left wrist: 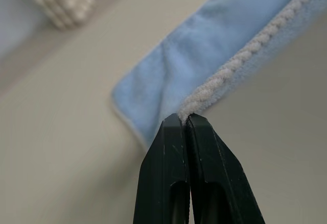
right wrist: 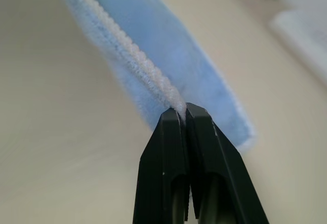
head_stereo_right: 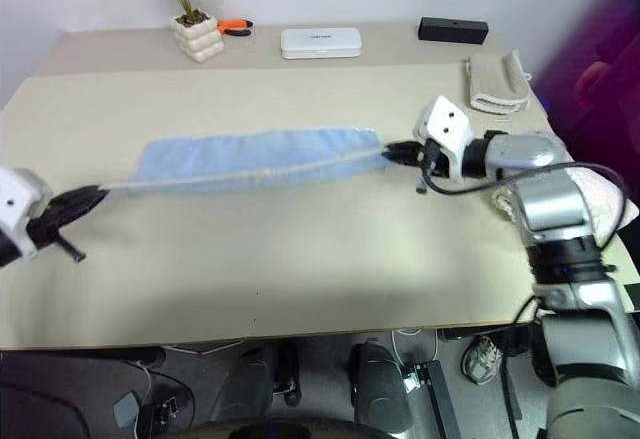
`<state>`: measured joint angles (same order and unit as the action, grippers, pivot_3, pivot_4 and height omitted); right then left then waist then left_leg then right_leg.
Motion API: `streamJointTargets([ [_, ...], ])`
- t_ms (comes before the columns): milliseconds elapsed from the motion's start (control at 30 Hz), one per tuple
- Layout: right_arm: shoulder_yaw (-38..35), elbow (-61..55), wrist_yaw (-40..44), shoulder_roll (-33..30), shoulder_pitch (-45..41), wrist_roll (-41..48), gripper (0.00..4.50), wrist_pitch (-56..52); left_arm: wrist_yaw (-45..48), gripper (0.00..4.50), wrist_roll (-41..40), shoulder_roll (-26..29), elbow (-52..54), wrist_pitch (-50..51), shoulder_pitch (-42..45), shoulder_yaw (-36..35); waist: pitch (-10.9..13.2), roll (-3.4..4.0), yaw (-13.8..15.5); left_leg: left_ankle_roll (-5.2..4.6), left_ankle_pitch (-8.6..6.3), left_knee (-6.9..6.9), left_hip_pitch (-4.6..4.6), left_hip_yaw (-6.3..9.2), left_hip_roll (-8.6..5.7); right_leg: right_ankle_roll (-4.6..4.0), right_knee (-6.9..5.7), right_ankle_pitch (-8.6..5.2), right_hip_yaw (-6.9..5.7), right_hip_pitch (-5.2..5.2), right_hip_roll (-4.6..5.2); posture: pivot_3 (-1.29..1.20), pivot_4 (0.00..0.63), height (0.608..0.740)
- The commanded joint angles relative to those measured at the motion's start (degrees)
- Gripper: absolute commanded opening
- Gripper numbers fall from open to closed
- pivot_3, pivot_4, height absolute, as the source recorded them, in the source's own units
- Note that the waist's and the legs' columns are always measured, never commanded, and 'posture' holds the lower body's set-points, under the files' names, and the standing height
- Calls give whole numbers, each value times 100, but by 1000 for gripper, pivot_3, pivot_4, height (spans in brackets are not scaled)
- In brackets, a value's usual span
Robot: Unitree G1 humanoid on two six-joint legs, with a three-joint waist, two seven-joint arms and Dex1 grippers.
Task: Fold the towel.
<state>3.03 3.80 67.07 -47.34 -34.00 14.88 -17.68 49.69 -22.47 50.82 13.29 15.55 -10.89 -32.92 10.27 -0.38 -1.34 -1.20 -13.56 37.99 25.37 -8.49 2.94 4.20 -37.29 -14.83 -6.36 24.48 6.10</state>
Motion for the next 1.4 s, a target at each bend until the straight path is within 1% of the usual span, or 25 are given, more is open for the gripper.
streamJointTargets([
  [33, -289, -691, 520, -436, 421, 500, 38, -464, 248, 0, -507, 57, 610, 573, -436, -694, 0, 0, 21, 0, 0, 0, -1, 0, 0, -1, -1, 0, 0, 0, 0, 0, 150, 740],
  [100, -405, -912, 806, -687, 685, 785, 38, -711, 561, 0, -688, 105, 837, 884, -910, -1000, -1, 1, 28, -2, -4, 0, 1, 1, 1, -2, 0, 0, 0, 2, 4, 0, 150, 740],
  [167, -446, -964, 895, -800, 742, 892, 38, -795, 695, 0, -703, 167, 880, 1017, -1121, -1125, -1, 1, 27, -4, -7, 0, 1, 1, -2, -2, 3, 0, -2, 1, 13, 0, 150, 740],
  [300, -326, -705, 626, -624, 541, 650, 38, -536, 654, 0, -549, 224, 665, 908, -910, -902, -1, 1, 33, -28, -23, 0, -1, 5, 0, -9, 4, -2, -6, 1, 9, 0, 150, 740],
  [367, -145, -287, 351, -361, 219, 358, 38, -275, 572, 0, -339, 270, 333, 692, -495, -489, -3, 3, 33, -28, -23, 0, -2, 5, -2, -14, 4, -4, -6, 1, 10, 0, 150, 740],
  [433, -32, 10, 235, -195, 10, 156, 38, -93, 539, 0, -173, 277, 77, 514, -182, -220, -3, 3, 30, -27, -22, 1, 4, 4, -1, -19, 5, -1, -6, 6, -2, 0, 150, 740],
  [533, 269, 987, -80, 261, -577, -365, 38, 501, 290, 0, 265, 213, -901, 55, 917, 548, -3, 2, 41, -4, -7, 1, 5, -3, -1, -9, 6, 5, -5, 4, -4, 0, 150, 740],
  [733, 499, 2757, -507, 895, -1412, -989, 38, 1436, 97, 0, 913, 45, -2569, -768, 2416, 1499, -3, 1, 29, -6, -6, 2, 7, -39, -2, -5, 6, 6, -2, 6, -8, 0, 150, 740],
  [967, 533, 3938, -798, 1371, -1887, -1306, 38, 2079, 35, 0, 1202, -146, -3807, -1287, 3301, 1973, -3, 1, 9, -2, -2, 5, 3, -49, -1, -3, -4, 6, -1, 7, -12, 0, 150, 740],
  [1067, 512, 4130, -840, 1496, -1955, -1363, 38, 2173, -10, 0, 1310, -143, -4106, -1436, 3433, 2070, -3, 1, -3, 0, -1, 6, 2, -49, 0, -4, -6, 6, 0, 8, -15, 0, 150, 740],
  [1200, 462, 4194, -905, 1542, -1966, -1407, 38, 2222, 19, 0, 1286, -156, -4228, -1492, 3478, 2074, -3, 1, 5, 0, -1, 5, 3, -48, 1, -3, -5, 6, 0, 8, -15, 0, 150, 740],
  [1300, 289, 4153, -1220, 1520, -1994, -1365, 871, 2119, -439, 909, 1239, -265, -4399, -1434, 3650, 1862, -3, 1, 18, 0, -1, 7, 3, -48, 3, -3, -7, 6, 0, 8, -14, 0, 150, 740],
  [1400, 205, 3912, -1436, 1400, -1894, -1405, 2338, 2143, -839, 2379, 1110, -372, -4406, -1373, 3706, 1606, -3, 1, 21, -1, -1, 8, 3, -46, 2, -3, -7, 6, 0, 7, -12, 0, 150, 740],
])
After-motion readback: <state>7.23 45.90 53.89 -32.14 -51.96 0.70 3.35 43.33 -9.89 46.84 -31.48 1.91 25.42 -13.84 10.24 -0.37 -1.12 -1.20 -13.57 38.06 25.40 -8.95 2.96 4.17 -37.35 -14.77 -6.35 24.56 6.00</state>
